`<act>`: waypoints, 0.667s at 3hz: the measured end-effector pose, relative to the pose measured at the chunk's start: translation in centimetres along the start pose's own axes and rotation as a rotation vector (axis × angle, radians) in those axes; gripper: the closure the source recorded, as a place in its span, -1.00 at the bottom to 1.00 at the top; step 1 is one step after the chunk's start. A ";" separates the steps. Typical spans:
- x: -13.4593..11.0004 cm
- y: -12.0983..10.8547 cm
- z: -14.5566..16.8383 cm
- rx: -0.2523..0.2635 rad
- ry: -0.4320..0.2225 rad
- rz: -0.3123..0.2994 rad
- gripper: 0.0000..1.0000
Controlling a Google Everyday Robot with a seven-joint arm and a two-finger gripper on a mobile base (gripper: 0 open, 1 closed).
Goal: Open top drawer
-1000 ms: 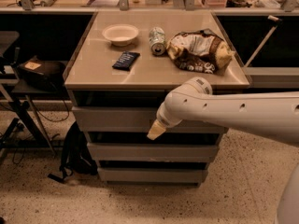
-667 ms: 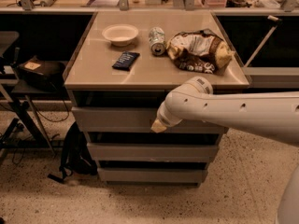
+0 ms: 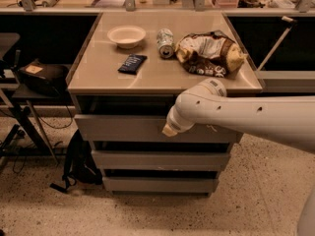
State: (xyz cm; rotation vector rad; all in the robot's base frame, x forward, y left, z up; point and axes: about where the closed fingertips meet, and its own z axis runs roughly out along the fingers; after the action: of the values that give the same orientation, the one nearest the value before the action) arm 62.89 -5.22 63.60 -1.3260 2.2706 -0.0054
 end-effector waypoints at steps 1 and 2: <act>-0.2 -0.2 -0.4 0.000 0.000 0.000 1.00; 0.2 0.2 -1.0 -0.007 0.002 -0.004 1.00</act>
Offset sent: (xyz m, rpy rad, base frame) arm -0.2343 -0.0455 0.0629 0.0538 0.1269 0.0881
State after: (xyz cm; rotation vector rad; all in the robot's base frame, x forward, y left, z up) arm 62.23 -5.51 64.40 -1.3342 2.2718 0.0003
